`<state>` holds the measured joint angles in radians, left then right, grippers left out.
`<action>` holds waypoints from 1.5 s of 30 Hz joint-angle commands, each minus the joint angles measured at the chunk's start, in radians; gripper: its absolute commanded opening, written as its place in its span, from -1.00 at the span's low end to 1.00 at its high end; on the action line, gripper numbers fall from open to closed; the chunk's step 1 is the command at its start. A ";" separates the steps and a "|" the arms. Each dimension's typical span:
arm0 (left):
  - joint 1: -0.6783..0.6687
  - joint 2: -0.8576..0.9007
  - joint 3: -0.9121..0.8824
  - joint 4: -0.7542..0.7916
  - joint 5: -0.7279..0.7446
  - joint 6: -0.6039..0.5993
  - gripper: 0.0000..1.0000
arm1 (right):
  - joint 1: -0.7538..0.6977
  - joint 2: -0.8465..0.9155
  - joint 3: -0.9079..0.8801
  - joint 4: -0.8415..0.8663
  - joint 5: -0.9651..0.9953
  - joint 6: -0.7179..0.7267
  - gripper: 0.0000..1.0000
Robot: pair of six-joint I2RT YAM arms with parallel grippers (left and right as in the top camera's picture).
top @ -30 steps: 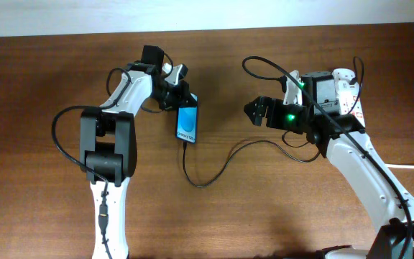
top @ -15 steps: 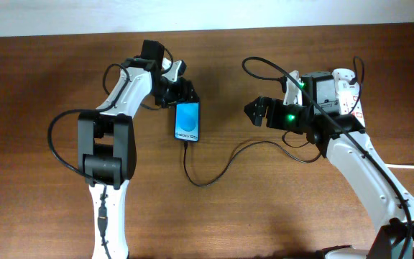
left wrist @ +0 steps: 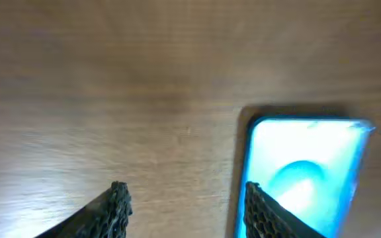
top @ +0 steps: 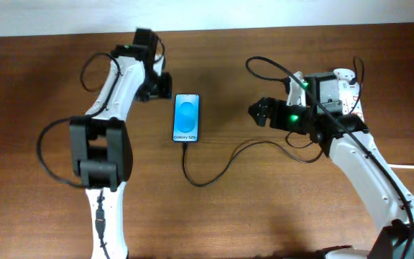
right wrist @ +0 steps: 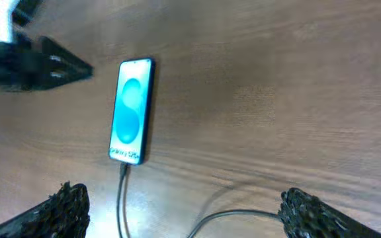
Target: Plug charger to phone and switch on socket
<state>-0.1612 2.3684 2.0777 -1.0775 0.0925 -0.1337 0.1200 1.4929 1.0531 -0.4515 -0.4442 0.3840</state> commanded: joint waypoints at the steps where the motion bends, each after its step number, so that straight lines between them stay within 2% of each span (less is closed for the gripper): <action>1: 0.005 -0.194 0.067 -0.024 -0.035 0.063 0.09 | -0.048 -0.053 0.069 -0.077 0.008 -0.018 0.80; 3: 0.005 -0.286 0.067 -0.043 -0.029 0.087 0.10 | -0.098 -0.066 0.144 -0.191 0.008 -0.067 0.63; 5: 0.005 -0.345 0.067 -0.061 -0.030 0.087 0.18 | -0.173 -0.068 0.233 -0.288 0.008 -0.079 0.58; 9: 0.005 -0.359 0.067 -0.109 -0.059 0.087 0.64 | -0.374 -0.069 0.332 -0.373 0.008 -0.092 0.58; 10: 0.005 -0.359 0.067 -0.118 -0.065 0.087 0.90 | -0.433 -0.068 0.332 -0.372 0.010 -0.092 0.59; 11: 0.005 -0.359 0.067 -0.133 -0.064 0.086 0.99 | -0.526 -0.066 0.332 -0.385 0.015 -0.130 0.71; 13: 0.005 -0.359 0.067 -0.136 -0.064 0.086 0.99 | -0.662 -0.056 0.332 -0.405 0.100 -0.171 0.97; 15: 0.005 -0.359 0.067 -0.136 -0.064 0.086 0.99 | -0.731 -0.001 0.332 -0.369 0.172 -0.219 1.00; 19: 0.005 -0.359 0.067 -0.136 -0.064 0.086 0.99 | -0.742 0.235 0.332 -0.214 0.172 -0.209 0.97; 20: 0.005 -0.359 0.067 -0.136 -0.064 0.086 0.99 | -0.742 0.264 0.332 -0.186 0.177 -0.184 0.97; 23: 0.005 -0.359 0.067 -0.136 -0.064 0.086 0.99 | -0.741 0.338 0.332 -0.098 0.187 -0.190 0.77; 26: 0.005 -0.359 0.067 -0.136 -0.064 0.086 0.99 | -0.740 0.415 0.331 -0.003 0.195 -0.193 0.77; 36: 0.005 -0.359 0.067 -0.136 -0.064 0.086 0.99 | -0.661 0.557 0.331 0.120 0.224 -0.279 0.77; 41: 0.005 -0.359 0.067 -0.136 -0.064 0.086 0.99 | -0.621 0.578 0.331 0.134 0.248 -0.263 0.78; 45: 0.005 -0.359 0.067 -0.136 -0.064 0.086 0.99 | -0.590 0.578 0.331 0.131 0.378 -0.152 0.77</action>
<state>-0.1585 2.0209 2.1357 -1.2133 0.0429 -0.0486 -0.4854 2.0544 1.3743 -0.3237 -0.1188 0.1658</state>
